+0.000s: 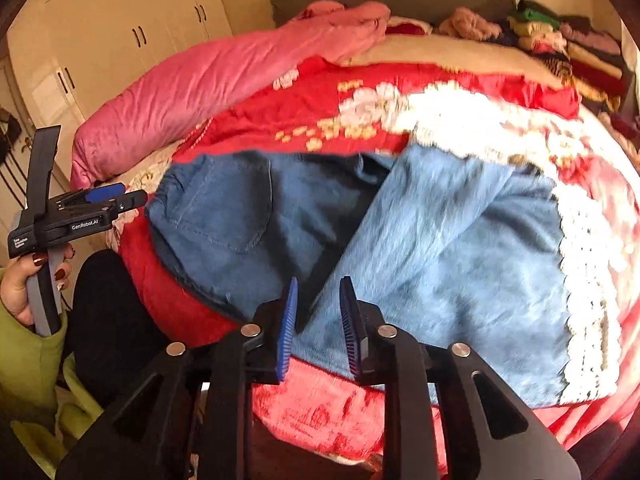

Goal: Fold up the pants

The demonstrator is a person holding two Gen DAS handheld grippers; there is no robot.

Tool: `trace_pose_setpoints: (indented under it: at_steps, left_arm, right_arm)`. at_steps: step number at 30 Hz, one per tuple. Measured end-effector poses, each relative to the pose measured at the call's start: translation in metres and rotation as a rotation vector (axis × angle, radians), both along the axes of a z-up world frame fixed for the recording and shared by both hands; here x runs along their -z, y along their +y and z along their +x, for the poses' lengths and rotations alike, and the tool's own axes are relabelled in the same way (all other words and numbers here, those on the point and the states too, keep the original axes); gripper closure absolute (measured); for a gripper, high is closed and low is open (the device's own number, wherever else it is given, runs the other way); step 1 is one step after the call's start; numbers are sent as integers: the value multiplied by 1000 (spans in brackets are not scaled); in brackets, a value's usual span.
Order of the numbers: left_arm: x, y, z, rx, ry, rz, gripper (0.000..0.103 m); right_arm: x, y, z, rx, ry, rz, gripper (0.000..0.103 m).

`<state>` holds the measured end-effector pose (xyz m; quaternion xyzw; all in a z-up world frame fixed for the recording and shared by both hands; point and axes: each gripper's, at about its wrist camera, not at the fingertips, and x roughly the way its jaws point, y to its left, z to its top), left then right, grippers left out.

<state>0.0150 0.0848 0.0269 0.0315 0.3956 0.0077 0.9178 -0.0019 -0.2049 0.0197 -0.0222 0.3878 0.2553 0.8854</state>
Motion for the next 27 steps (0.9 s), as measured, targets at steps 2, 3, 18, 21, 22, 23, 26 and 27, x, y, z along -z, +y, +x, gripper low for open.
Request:
trace_pose_setpoints:
  at_steps: [2, 3, 18, 21, 22, 23, 26, 27]
  left_arm:
    - [-7, -19, 2, 58, -23, -39, 39]
    - [-5, -29, 4, 80, -20, -27, 39]
    - [10, -89, 12, 213, -10, -35, 39]
    - [8, -112, 20, 278, 5, -92, 39]
    - [10, -118, 22, 292, 18, -103, 39]
    - [13, -126, 24, 320, 33, -132, 39]
    - [22, -149, 28, 380, 68, -189, 39]
    - [24, -158, 26, 393, 74, -195, 39]
  right_arm:
    - [7, 12, 6, -55, -6, -16, 68]
    - [18, 20, 14, -85, 23, -27, 68]
    - [-2, -28, 115, 73, 36, -38, 46]
    - [5, -33, 160, 110, 101, -57, 45]
    - [8, -31, 174, 120, 114, -80, 45]
    - [12, -29, 187, 133, 116, -105, 45]
    - [22, -18, 213, 143, 130, -148, 45]
    - [26, -13, 222, 150, 142, -165, 45]
